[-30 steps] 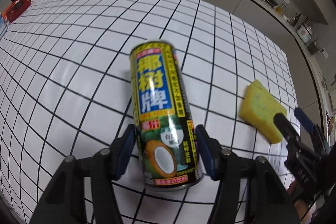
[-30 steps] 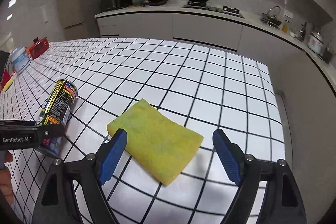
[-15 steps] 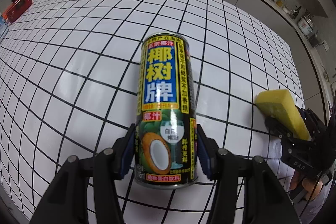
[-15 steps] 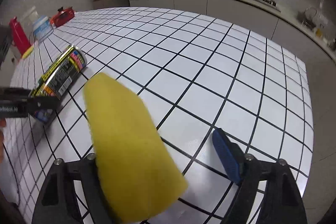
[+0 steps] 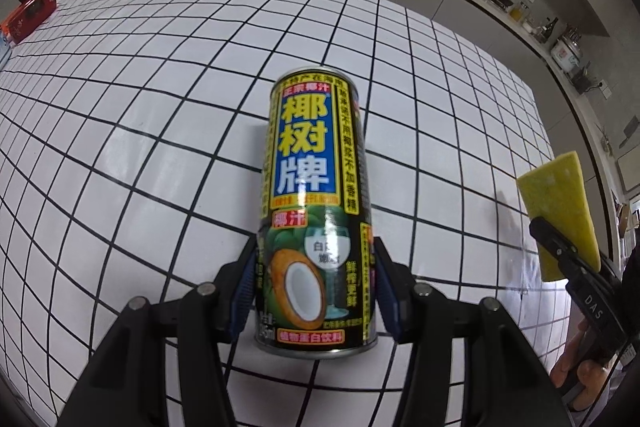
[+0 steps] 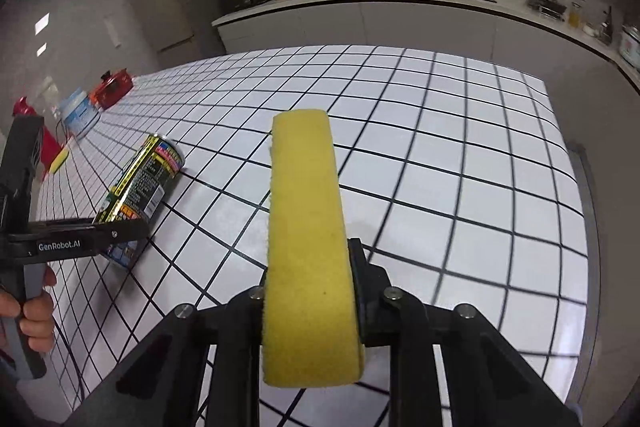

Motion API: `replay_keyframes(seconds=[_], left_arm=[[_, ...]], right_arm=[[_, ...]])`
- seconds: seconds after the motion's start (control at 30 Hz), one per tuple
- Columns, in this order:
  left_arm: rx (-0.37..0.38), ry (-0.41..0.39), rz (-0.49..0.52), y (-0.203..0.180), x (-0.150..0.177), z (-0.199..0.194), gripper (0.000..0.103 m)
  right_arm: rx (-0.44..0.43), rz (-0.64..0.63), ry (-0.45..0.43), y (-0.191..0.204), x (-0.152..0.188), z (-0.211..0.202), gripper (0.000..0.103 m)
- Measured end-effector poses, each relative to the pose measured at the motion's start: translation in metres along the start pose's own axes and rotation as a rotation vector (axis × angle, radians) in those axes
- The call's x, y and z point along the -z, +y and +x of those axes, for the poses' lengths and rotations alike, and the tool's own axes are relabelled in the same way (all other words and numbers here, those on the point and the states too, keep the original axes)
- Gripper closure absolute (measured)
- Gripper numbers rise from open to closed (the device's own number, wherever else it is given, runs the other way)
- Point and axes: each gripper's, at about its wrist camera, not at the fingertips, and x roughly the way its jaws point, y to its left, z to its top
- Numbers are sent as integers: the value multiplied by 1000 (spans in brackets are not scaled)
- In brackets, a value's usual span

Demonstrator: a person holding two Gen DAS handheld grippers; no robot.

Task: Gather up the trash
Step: 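Carry the sponge and can over the black bucket and open both tools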

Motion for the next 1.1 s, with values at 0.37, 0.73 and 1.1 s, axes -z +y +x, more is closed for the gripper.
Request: replay_keyframes(seconds=[0.37, 0.73, 1.1], left_arm=[[109, -37, 140, -67, 36, -35, 49], [354, 70, 459, -193, 95, -24, 49], [458, 140, 641, -324, 169, -31, 49]], right_arm=[[52, 139, -55, -40, 37, -57, 79], [322, 414, -115, -108, 143, -164, 79], [459, 688, -32, -201, 275, -226, 79]])
